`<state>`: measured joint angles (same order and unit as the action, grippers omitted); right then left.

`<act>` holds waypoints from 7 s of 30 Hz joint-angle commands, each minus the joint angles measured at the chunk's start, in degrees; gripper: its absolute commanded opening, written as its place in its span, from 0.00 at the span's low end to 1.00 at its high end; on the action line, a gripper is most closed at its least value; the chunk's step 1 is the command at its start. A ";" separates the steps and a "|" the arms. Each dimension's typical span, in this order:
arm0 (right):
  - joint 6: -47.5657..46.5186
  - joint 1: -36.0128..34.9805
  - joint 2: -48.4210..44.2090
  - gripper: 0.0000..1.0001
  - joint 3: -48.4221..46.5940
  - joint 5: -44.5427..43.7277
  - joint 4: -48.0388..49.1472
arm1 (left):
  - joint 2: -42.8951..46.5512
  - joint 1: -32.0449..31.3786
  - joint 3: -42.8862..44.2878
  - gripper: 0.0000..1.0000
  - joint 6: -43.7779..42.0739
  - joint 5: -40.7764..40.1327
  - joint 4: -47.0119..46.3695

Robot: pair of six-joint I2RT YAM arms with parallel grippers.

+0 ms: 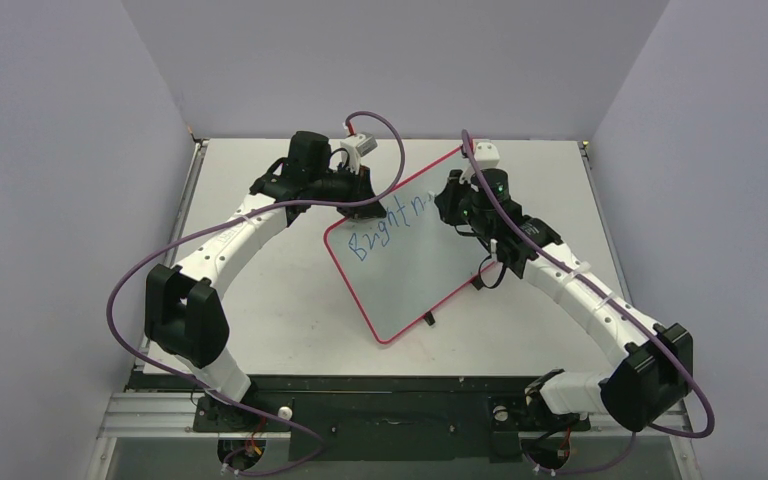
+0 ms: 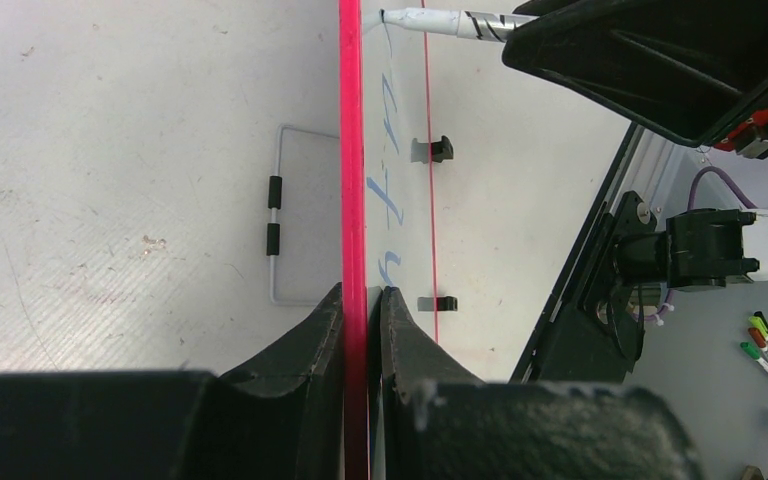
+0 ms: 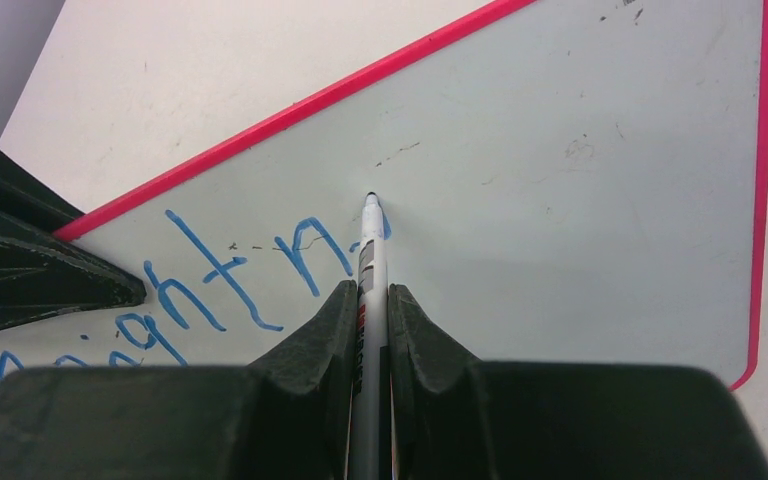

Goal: Write a sentence on the whiteboard

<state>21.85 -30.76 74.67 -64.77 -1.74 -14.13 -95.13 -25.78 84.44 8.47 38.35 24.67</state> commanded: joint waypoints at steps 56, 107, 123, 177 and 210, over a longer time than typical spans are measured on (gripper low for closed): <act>1.31 4.07 -8.65 0.00 1.54 1.03 1.36 | 3.67 -0.98 -0.20 0.00 -5.60 -2.62 -5.08; 1.88 5.75 1.25 0.00 -2.89 9.85 2.53 | 3.29 -1.64 -0.25 0.00 -6.00 -3.02 -4.54; 1.46 5.44 -0.59 0.00 2.06 7.00 2.06 | 3.44 -1.64 -0.21 0.00 -6.09 -3.11 -4.45; 3.86 7.81 -10.72 0.00 3.89 6.33 3.77 | 3.97 -1.73 -0.35 0.00 -6.09 -3.16 -4.45; 5.49 13.42 2.55 0.00 -3.04 7.93 6.58 | 3.37 -1.79 -0.33 0.00 -6.09 -2.63 -4.45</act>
<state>26.46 -17.61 76.31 -65.23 4.82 -11.11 -93.76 -27.03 83.83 8.34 37.15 24.27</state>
